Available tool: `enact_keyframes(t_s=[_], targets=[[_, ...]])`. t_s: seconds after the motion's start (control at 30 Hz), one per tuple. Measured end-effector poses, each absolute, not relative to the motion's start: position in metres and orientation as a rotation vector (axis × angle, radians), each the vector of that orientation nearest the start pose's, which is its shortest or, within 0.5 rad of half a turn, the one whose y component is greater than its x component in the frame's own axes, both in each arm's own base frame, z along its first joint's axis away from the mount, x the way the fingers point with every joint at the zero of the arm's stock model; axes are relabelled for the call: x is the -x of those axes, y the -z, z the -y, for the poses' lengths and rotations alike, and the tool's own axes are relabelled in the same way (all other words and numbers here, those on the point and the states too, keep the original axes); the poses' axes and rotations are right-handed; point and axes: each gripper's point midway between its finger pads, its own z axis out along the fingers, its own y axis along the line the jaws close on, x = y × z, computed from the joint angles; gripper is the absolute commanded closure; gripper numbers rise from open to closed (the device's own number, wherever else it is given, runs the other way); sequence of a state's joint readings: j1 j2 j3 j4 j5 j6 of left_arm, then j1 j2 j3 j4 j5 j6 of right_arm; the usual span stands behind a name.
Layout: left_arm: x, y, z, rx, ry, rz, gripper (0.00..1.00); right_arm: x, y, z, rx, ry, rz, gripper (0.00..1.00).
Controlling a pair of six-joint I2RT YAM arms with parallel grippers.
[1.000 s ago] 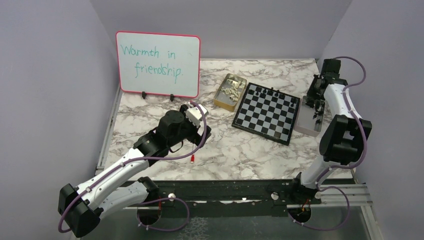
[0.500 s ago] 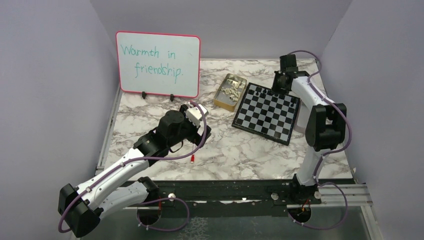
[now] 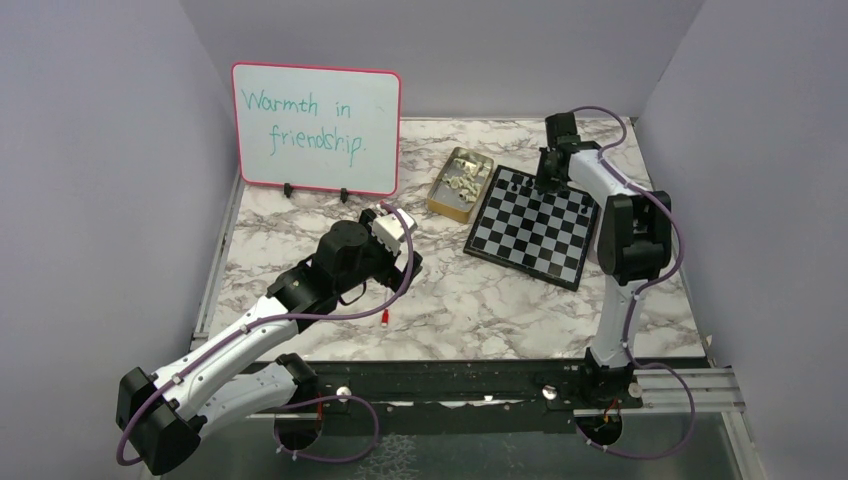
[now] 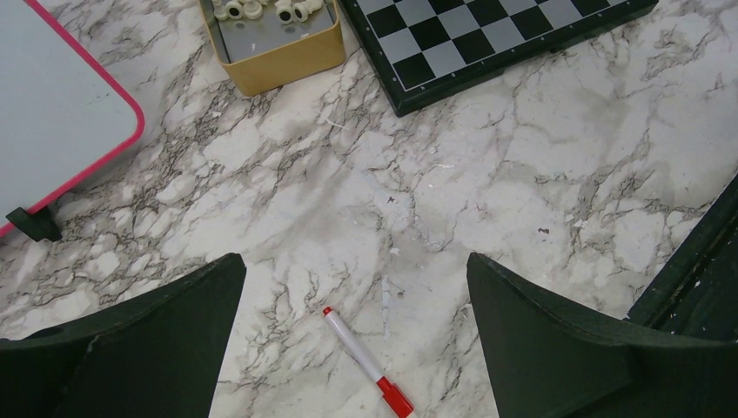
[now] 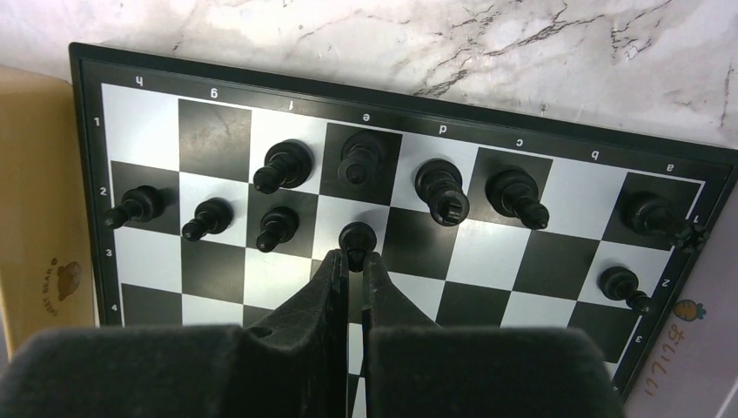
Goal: Set up the chess pieces on the board
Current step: Place the chess piece on the chessboard.
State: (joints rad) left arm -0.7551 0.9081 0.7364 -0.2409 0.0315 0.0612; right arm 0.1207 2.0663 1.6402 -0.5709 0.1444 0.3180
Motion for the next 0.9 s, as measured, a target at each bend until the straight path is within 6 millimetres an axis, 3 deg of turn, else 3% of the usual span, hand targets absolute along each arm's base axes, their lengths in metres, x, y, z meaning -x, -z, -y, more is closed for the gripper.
enact_keyframes(t_s=[0.5,0.9], targets=[[-0.232,-0.201,0.222,-0.822,0.476,-1.84,0.01,-0.493,-0.056,-0.047,-0.305,0.026,-2.564,0.91],[-0.232,-0.201,0.222,-0.822,0.475,-1.84,0.01,-0.494,-0.059,-0.048,-0.303,0.026,-2.577,0.9]])
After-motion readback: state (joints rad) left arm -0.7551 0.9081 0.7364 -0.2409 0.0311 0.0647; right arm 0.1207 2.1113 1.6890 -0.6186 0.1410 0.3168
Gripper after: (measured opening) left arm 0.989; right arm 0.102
